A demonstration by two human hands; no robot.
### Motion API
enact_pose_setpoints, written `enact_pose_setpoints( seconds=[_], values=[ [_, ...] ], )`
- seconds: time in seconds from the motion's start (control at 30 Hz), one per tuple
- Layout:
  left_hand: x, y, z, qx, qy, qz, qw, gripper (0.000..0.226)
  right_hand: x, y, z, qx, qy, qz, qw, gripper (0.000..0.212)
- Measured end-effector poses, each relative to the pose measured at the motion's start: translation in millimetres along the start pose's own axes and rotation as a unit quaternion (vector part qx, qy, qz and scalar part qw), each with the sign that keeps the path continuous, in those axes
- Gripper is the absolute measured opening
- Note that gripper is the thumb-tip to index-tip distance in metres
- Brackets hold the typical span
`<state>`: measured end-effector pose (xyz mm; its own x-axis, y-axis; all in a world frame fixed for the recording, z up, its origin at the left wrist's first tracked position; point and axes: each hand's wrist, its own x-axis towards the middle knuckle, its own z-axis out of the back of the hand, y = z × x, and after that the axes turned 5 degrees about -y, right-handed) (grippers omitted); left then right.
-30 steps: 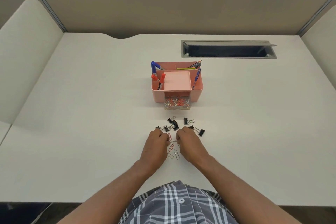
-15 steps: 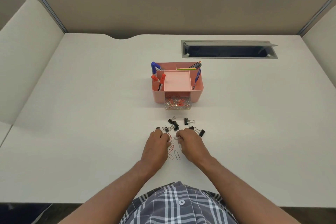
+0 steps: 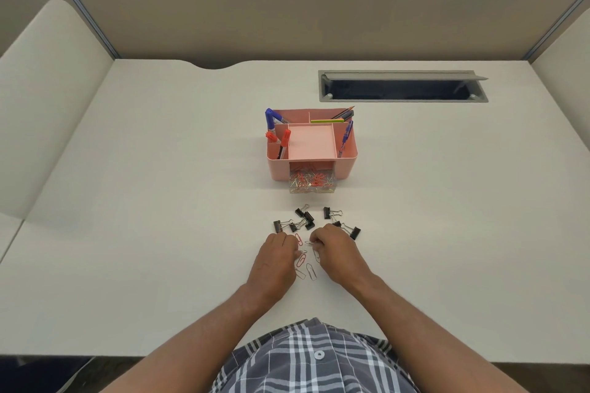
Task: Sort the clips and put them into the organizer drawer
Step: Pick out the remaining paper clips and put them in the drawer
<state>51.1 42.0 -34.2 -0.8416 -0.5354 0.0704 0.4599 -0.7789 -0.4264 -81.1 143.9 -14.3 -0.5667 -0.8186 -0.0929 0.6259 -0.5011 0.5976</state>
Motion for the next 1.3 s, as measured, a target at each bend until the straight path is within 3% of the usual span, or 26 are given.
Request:
enact_pose_setpoints(
  seconds=[0.17, 0.33, 0.47, 0.63, 0.77, 0.97, 1.07, 1.17, 1.23, 1.3],
  values=[
    [9, -7, 19, -0.104, 0.000, 0.060, 0.993, 0.017, 8, 11, 21, 0.071, -0.032, -0.018, 0.997, 0.014],
    [48, -23, 59, -0.211, -0.115, 0.064, 0.969, 0.010, 35, 34, 67, 0.173, -0.129, -0.035, 0.976, 0.014],
    [94, -33, 83, -0.188, -0.139, 0.037, 0.971, 0.015, 66, 48, 90, 0.163, -0.180, -0.021, 0.970, 0.017],
    [125, -36, 85, -0.120, -0.110, 0.039, 0.986, 0.016, 94, 48, 88, 0.108, -0.170, -0.023, 0.979, 0.019],
    [124, -38, 84, -0.142, -0.113, 0.037, 0.983, 0.021, 93, 49, 86, 0.097, -0.149, -0.024, 0.984, 0.024],
    [85, -24, 72, -0.156, -0.184, -0.015, 0.970, 0.016, 54, 39, 87, 0.122, -0.150, -0.007, 0.981, 0.021],
    [49, -11, 54, -0.143, -0.124, -0.005, 0.982, 0.021, 28, 27, 69, 0.068, -0.051, -0.058, 0.995, 0.017],
    [11, 0, 37, -0.106, 0.015, -0.019, 0.994, 0.043, 2, 18, 45, -0.049, 0.088, -0.106, 0.989, 0.038],
    [-7, 4, 29, -0.056, 0.083, -0.020, 0.995, 0.057, -15, 16, 29, -0.083, 0.116, -0.101, 0.985, 0.044],
    [-16, 6, 21, -0.019, 0.090, -0.020, 0.996, 0.062, -28, 15, 14, -0.094, 0.112, -0.077, 0.986, 0.044]
  ],
)
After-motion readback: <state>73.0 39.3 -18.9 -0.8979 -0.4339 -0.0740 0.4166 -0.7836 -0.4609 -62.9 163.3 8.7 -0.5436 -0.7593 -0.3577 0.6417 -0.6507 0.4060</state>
